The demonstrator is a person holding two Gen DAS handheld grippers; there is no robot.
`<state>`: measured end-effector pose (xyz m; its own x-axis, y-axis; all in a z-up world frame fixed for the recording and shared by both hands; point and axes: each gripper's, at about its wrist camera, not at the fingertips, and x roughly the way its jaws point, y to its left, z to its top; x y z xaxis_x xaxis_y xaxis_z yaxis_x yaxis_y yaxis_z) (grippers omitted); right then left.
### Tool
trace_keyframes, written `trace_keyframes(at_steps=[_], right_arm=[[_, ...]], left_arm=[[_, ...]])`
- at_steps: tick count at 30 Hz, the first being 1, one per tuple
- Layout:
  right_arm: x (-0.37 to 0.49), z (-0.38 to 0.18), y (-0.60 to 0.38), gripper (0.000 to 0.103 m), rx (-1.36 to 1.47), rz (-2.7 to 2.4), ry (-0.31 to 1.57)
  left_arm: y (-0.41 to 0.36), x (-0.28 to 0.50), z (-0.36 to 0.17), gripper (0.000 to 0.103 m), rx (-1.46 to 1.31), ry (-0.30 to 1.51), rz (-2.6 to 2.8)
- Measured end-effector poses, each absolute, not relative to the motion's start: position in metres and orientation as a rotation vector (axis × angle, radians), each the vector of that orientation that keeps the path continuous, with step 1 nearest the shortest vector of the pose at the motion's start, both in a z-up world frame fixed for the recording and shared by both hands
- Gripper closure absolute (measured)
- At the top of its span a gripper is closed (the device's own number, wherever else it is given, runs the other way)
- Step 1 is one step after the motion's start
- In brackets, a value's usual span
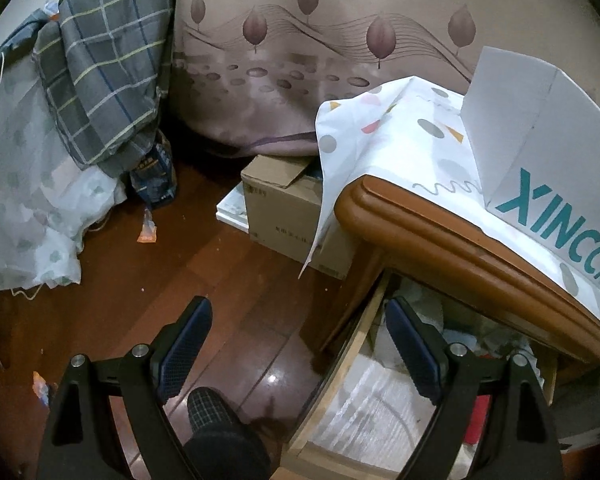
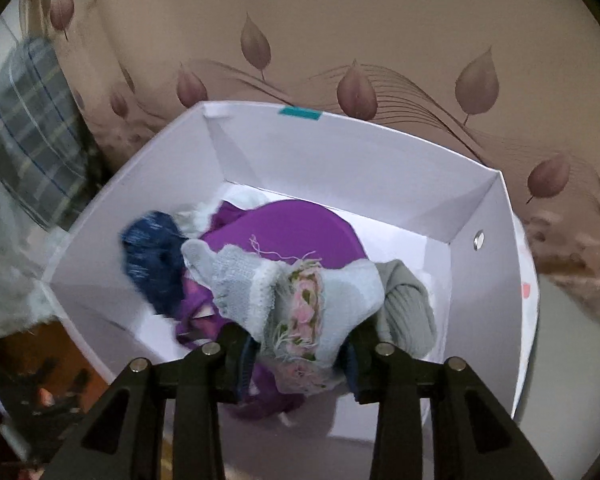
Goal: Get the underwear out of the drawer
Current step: 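Carry the white patterned underwear with the right gripper into the box and open, then move the open right gripper back down into the drawer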
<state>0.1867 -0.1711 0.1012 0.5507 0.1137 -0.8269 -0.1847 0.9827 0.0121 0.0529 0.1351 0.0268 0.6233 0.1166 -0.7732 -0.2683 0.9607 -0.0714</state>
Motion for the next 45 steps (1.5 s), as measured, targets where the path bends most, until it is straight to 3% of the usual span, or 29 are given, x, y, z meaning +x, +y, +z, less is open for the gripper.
trace_keyframes(at_steps=[4, 6, 8, 18, 22, 34, 45], right_arm=[[0.192, 0.096, -0.173, 0.052, -0.079, 0.150, 0.968], [0.189, 0.097, -0.171, 0.035, -0.080, 0.147, 0.952], [0.187, 0.102, -0.169, 0.025, -0.102, 0.143, 0.930], [0.094, 0.151, -0.178, 0.021, -0.111, 0.238, 0.823], [0.043, 0.145, -0.187, 0.021, -0.139, 0.294, 0.833], [-0.001, -0.020, -0.191, 0.021, -0.319, 0.371, 1.121], [0.024, -0.117, -0.174, 0.021, -0.583, 0.398, 1.171]], left_arm=[[0.135, 0.055, 0.026, 0.016, -0.184, 0.879, 0.220], [0.134, 0.055, 0.024, 0.016, -0.185, 0.889, 0.213], [0.133, 0.056, 0.023, 0.016, -0.181, 0.895, 0.214], [0.130, 0.057, 0.020, 0.016, -0.180, 0.914, 0.210], [0.130, 0.057, 0.020, 0.016, -0.181, 0.912, 0.215], [0.118, 0.057, 0.008, 0.016, -0.119, 0.962, 0.158], [0.097, 0.062, -0.007, 0.016, -0.049, 1.031, 0.082]])
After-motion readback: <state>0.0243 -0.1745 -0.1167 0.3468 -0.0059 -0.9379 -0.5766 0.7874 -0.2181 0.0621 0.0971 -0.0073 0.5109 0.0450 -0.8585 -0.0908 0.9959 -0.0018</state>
